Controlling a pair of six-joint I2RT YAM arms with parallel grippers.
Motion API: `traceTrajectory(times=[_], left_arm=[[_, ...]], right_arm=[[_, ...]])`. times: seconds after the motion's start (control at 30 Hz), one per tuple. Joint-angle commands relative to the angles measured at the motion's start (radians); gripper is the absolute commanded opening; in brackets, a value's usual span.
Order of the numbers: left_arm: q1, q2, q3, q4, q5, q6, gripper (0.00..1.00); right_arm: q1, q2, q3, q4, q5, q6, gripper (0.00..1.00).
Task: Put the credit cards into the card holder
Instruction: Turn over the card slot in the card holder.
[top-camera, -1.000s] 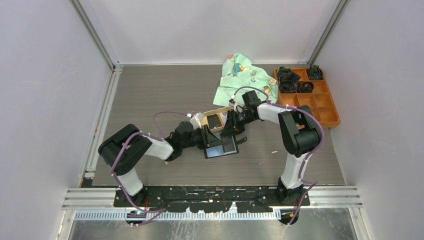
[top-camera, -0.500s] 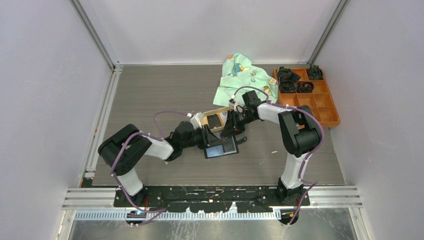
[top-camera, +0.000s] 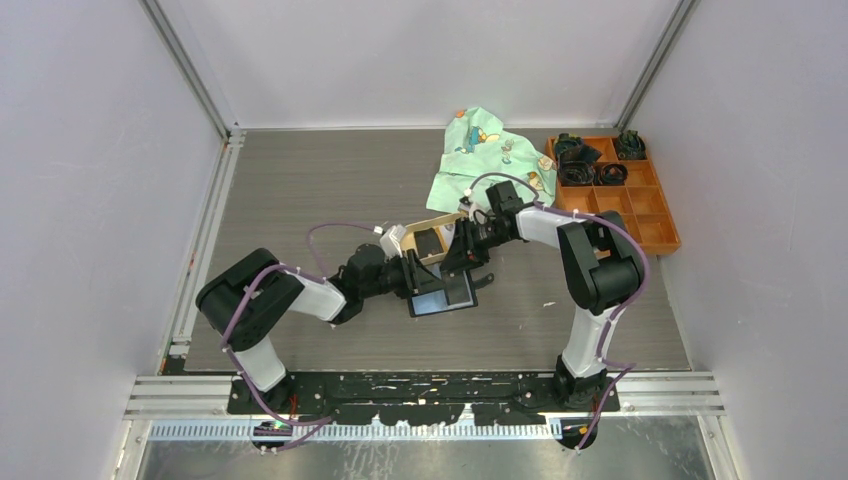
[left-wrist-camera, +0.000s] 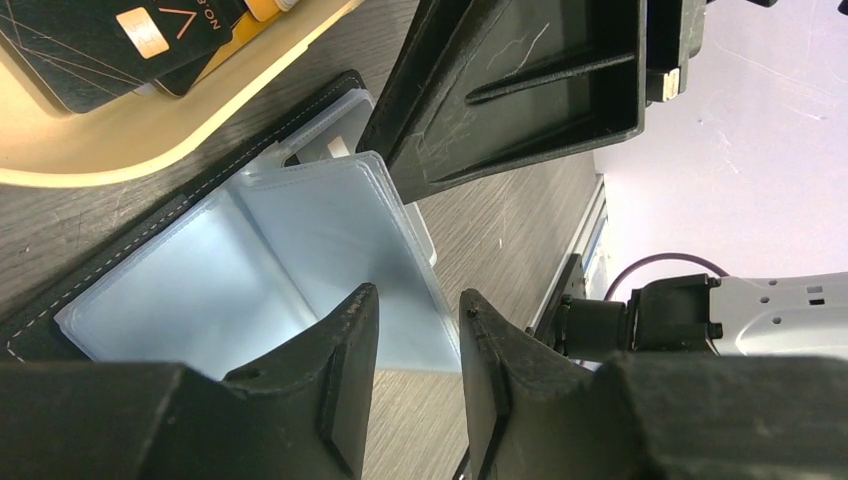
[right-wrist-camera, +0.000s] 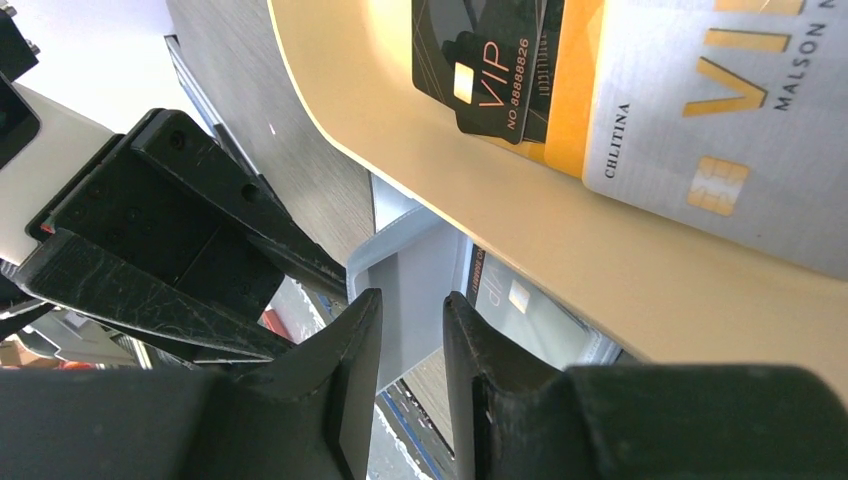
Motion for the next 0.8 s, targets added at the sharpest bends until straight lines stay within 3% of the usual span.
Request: traceTrajectory(times=[0.0,0.27,0.53,0.77], left_arm=[[-0.001,0.004,-0.013,0.109,0.023,-0.008,0.36],[-0.001,0.001,-0.037,0.145,0.015,-0.008,0.39],[-0.001,0.006,-0.047,0.165,-0.003,-0.023,0.28],[-0.001,0.015,-0.053,0.231,0.018,-0.031,0.29]], right_arm=[[-0.007,-0.063,0.003,0.035,-0.031,0.013,0.35],[-0.011,-0.059,0.001,0.035,-0.029,0.014,0.36],[-0.013,-0.059,0.001,0.034,-0.023,0.014,0.36],[-0.014,-0.055,0.002,0.033,-0.023,0.014,0.36]])
